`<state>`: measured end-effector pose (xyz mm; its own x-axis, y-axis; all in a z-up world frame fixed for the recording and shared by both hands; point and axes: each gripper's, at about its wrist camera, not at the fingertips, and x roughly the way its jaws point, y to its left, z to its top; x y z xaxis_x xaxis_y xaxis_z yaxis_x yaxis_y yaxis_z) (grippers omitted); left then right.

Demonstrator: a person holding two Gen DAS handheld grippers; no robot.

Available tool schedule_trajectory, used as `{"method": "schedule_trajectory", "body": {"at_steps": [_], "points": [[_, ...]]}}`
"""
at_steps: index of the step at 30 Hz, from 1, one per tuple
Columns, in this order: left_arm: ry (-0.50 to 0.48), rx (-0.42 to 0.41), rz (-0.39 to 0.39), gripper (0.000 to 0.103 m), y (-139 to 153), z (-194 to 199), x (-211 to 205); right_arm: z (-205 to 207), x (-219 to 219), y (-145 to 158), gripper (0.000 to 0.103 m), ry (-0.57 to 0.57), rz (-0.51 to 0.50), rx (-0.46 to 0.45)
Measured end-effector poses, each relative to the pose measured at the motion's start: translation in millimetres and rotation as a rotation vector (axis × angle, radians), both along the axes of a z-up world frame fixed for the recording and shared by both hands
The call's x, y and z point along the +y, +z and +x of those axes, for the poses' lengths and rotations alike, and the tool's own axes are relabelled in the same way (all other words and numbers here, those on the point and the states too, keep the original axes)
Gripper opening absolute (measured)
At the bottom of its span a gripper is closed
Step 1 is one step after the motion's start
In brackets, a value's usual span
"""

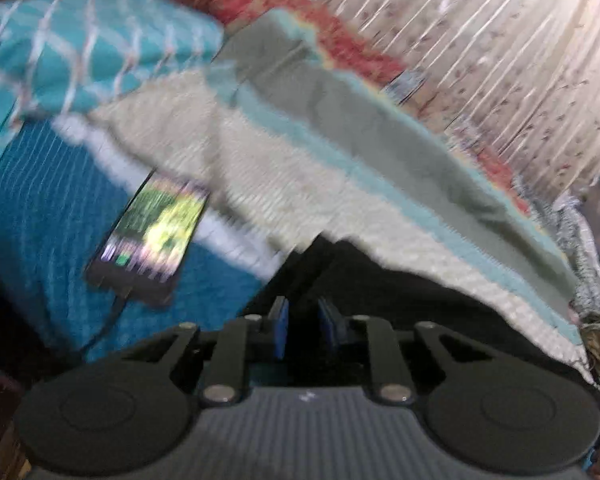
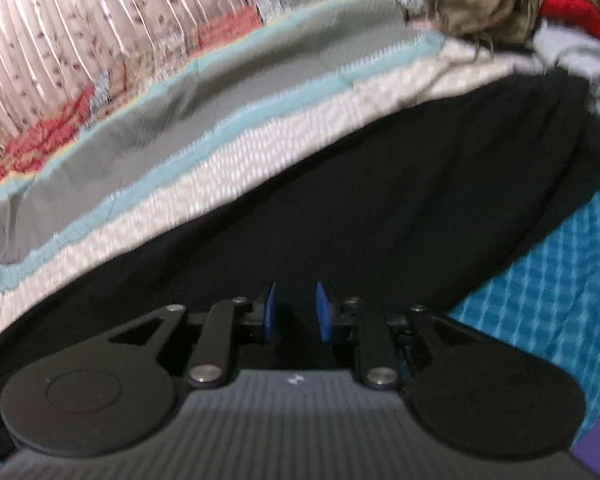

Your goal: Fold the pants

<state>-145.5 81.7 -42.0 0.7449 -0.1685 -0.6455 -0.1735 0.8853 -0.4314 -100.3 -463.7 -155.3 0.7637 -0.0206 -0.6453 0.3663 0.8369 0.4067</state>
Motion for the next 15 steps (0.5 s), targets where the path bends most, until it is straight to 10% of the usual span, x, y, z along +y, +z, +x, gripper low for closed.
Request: {"method": "schedule_trajectory", "body": {"at_steps": [4,9,15], "points": [[0.050,0.059,0.032,0.019,-10,2,-2,-6,1,0,0.026,0.003,-0.020,-0.006],[0.082,-0.086,0.038,0.023,29,-3,-7,-19,5,9,0.028,0.017,-0.052,-0.059],[-0.105,-0.136,0.164,0.031,42,36,-75,-21,14,6,0.029,0.024,-0.069,-0.077]]}}
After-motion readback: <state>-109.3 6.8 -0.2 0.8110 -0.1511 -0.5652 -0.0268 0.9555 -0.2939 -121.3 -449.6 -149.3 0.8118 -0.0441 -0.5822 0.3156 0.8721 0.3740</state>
